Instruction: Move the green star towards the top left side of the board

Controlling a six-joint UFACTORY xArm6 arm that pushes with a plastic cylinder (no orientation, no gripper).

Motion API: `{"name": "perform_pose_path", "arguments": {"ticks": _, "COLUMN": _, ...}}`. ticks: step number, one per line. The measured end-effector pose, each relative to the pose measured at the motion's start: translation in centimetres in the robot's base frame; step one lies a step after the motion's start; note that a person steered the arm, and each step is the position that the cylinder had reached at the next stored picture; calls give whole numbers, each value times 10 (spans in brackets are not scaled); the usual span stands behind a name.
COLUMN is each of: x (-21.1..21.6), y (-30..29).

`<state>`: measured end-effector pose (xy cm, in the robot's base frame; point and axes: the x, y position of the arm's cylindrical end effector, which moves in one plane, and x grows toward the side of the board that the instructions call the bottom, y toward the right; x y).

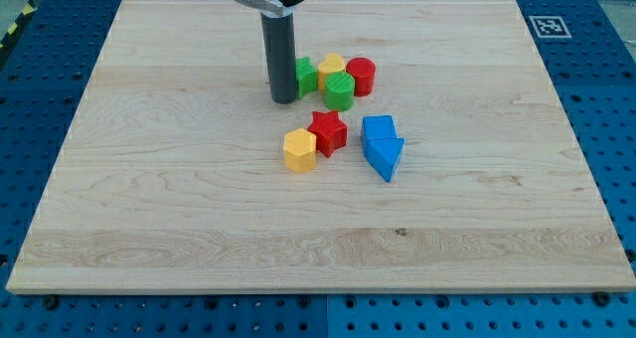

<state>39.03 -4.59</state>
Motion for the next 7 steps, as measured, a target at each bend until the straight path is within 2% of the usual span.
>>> {"name": "perform_pose_path", "arguments": {"ticks": 1, "x": 12, "y": 17}}
{"name": "perform_pose_path", "arguments": {"ticks": 2, "x": -5, "y": 26}}
{"name": "perform_pose_path", "arguments": {"ticks": 6, "x": -109, "y": -7}}
{"name": "perform_pose_path", "arguments": {"ticks": 7, "x": -148, "y": -11}}
